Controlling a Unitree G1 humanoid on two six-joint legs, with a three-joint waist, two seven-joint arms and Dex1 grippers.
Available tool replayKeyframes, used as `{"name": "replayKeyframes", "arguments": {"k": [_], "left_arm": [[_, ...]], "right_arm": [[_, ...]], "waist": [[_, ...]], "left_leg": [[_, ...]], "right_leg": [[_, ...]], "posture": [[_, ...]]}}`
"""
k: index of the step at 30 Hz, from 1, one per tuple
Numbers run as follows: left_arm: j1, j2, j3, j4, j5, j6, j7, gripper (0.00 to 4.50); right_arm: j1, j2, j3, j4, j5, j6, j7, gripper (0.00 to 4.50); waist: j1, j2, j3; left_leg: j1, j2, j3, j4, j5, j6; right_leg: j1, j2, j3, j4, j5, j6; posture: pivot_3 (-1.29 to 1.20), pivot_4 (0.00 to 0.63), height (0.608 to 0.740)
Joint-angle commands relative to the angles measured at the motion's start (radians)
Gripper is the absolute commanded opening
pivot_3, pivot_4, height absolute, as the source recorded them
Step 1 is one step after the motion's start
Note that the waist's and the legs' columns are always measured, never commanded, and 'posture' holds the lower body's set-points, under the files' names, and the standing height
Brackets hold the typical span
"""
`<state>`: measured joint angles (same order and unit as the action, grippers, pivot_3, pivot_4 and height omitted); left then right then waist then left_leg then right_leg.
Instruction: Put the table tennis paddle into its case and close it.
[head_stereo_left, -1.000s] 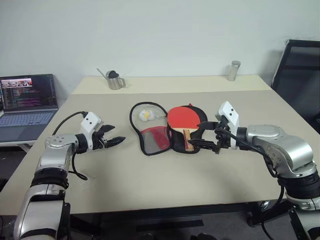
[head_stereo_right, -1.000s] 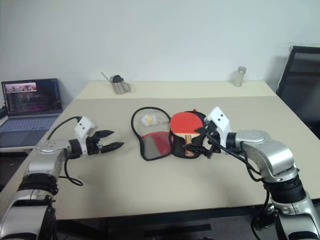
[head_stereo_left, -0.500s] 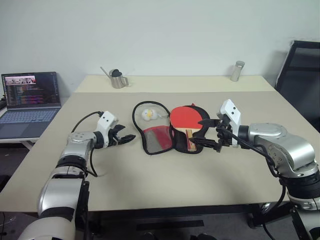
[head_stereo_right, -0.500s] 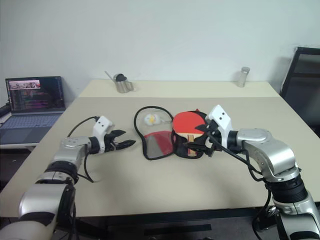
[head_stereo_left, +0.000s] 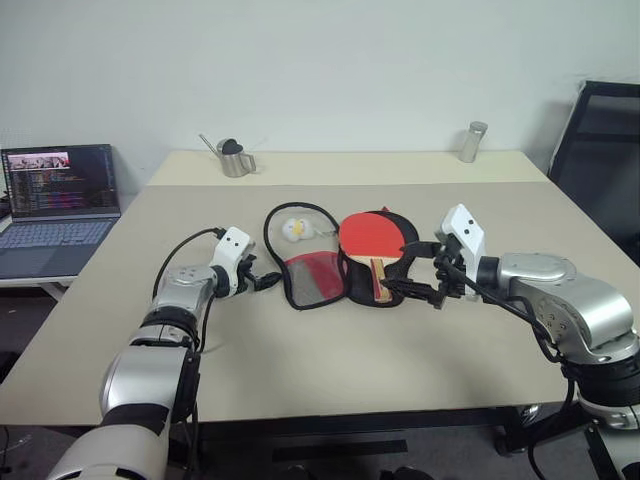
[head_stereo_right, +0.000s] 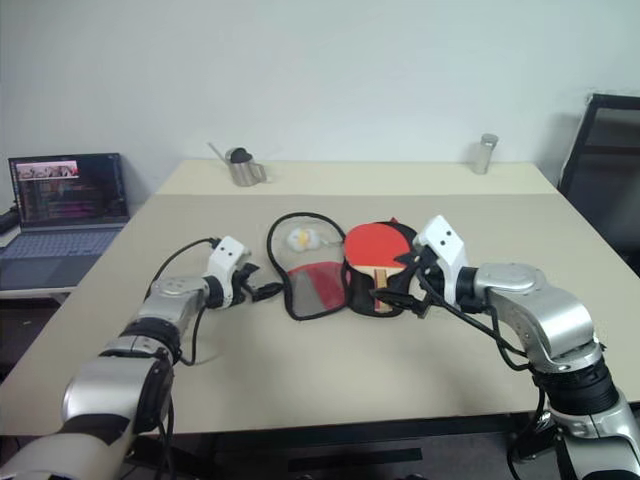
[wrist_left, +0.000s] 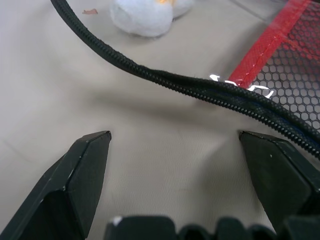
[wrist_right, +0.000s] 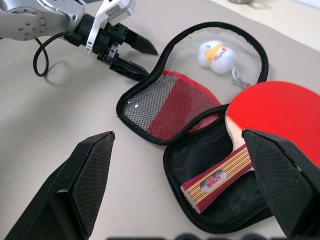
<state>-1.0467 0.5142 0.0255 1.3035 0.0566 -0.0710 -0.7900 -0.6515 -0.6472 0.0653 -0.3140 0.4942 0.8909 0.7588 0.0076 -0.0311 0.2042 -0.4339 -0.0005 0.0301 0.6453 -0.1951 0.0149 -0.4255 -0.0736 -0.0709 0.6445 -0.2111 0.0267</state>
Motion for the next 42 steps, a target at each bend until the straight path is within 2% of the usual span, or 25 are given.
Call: {"name": "replayKeyframes", "arguments": {"k": [1,3,6,16,22,31,42], "left_arm": [[-0.033,-0.007,0.008,0.0,0.008,-0.005,0.042,4.47],[-0.038,-0.023,0.012,0.003,0.008,0.0,0.053,4.47],[-0.045,-0.048,0.019,0.003,0.001,-0.006,0.056,3.86],[-0.067,-0.098,0.019,0.01,0.009,0.007,0.06,0.13],[-0.11,-0.124,0.018,-0.002,0.006,-0.019,0.011,0.06],[-0.211,-0.164,0.0,-0.007,0.02,-0.084,-0.045,0.06],[-0.278,-0.311,-0.029,0.018,0.062,-0.084,-0.018,0.06]], "right_arm": [[0.003,-0.014,-0.042,-0.045,0.011,0.0,-0.014,4.5],[0.006,-0.011,-0.045,-0.048,0.008,0.001,-0.022,4.5],[0.007,-0.011,-0.044,-0.052,0.01,0.003,-0.028,4.5],[0.014,-0.019,-0.043,-0.073,0.011,0.01,-0.034,4.5],[0.035,-0.076,-0.056,-0.074,0.01,-0.011,0.014,4.5],[0.095,-0.236,-0.073,-0.025,-0.032,-0.103,0.125,4.5],[0.121,-0.254,-0.094,-0.025,-0.036,-0.101,0.12,4.5]], "waist": [[0.001,0.0,0.0],[0.001,0.0,0.0],[0.001,0.0,0.0],[0.002,0.0,0.0],[0.005,-0.001,0.0],[0.011,-0.001,0.0],[0.012,-0.002,0.001]], "left_leg": [[0.0,0.0,0.0,0.0,0.0,0.0],[0.0,0.0,0.0,0.0,0.0,0.0],[0.0,0.0,0.0,0.0,0.0,0.0],[0.0,0.0,0.0,0.0,0.0,0.0],[0.0,-0.001,0.0,0.0,0.0,0.0],[0.0,-0.001,0.001,0.0,0.0,0.0],[0.0,-0.001,0.001,0.0,0.0,0.0]], "right_leg": [[0.0,0.0,0.0,0.0,0.0,0.0],[0.0,0.0,0.0,0.0,0.0,0.0],[0.0,0.0,0.0,0.0,0.0,0.0],[0.0,0.0,0.0,0.0,0.0,0.0],[0.0,0.0,0.0,0.0,0.0,0.0],[0.0,0.0,0.001,-0.001,0.0,0.0],[0.0,0.0,0.001,-0.001,0.0,0.001]], "posture": [[0.0,0.15,0.74],[0.0,0.15,0.74],[0.0,0.15,0.74],[0.0,0.15,0.74],[0.0,0.15,0.74],[0.0,0.15,0.74],[0.0,0.15,0.74]]}}
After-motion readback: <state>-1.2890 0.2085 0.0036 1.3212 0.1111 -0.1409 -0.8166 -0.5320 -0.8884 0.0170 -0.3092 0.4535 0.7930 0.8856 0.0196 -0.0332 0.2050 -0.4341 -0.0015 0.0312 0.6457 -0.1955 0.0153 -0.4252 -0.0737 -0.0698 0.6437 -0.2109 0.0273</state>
